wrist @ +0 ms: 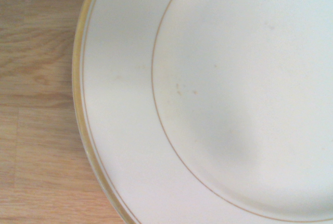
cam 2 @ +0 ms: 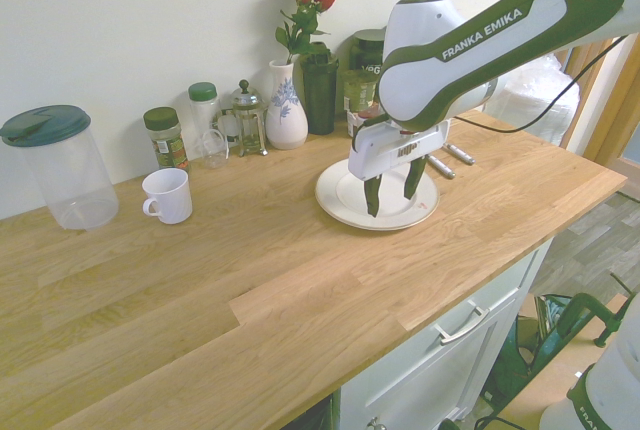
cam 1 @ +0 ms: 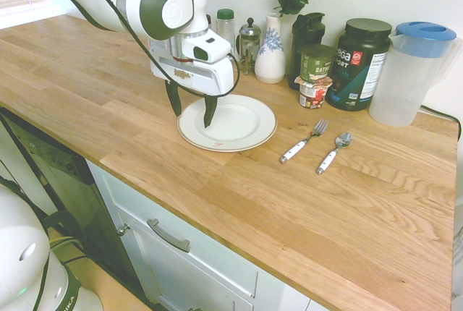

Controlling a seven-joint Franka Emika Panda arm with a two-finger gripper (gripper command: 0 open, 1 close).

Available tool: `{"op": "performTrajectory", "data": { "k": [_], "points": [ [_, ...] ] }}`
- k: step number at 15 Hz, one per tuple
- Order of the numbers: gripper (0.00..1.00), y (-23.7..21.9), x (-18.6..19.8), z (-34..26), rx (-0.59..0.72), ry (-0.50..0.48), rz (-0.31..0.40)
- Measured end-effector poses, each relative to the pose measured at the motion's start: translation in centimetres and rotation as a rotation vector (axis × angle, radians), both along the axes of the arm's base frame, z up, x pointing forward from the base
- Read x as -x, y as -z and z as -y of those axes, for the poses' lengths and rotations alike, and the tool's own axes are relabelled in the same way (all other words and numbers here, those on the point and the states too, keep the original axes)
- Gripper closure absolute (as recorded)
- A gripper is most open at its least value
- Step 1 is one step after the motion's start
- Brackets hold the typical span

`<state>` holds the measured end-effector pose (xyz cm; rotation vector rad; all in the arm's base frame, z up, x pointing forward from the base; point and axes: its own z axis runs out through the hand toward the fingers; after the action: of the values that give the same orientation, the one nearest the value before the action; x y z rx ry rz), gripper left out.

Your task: Put the spoon into the plate

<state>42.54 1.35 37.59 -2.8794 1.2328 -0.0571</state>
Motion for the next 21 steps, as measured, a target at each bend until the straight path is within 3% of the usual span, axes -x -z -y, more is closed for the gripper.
{"op": "performTrajectory", "data": {
  "k": [5, 11, 15, 21],
  "points": [
    [0.0, -2.3, -0.5, 1.5, -0.007, -0.002, 0.002],
    [0.0, -7.5, -1.0, 15.0, 0.029, -0.021, 0.014],
    [0.0, -5.4, -2.3, 23.5, 0.052, 0.028, -0.006],
    [0.0, -0.8, -4.8, 29.7, 0.052, 0.057, -0.043]
  ]
}}
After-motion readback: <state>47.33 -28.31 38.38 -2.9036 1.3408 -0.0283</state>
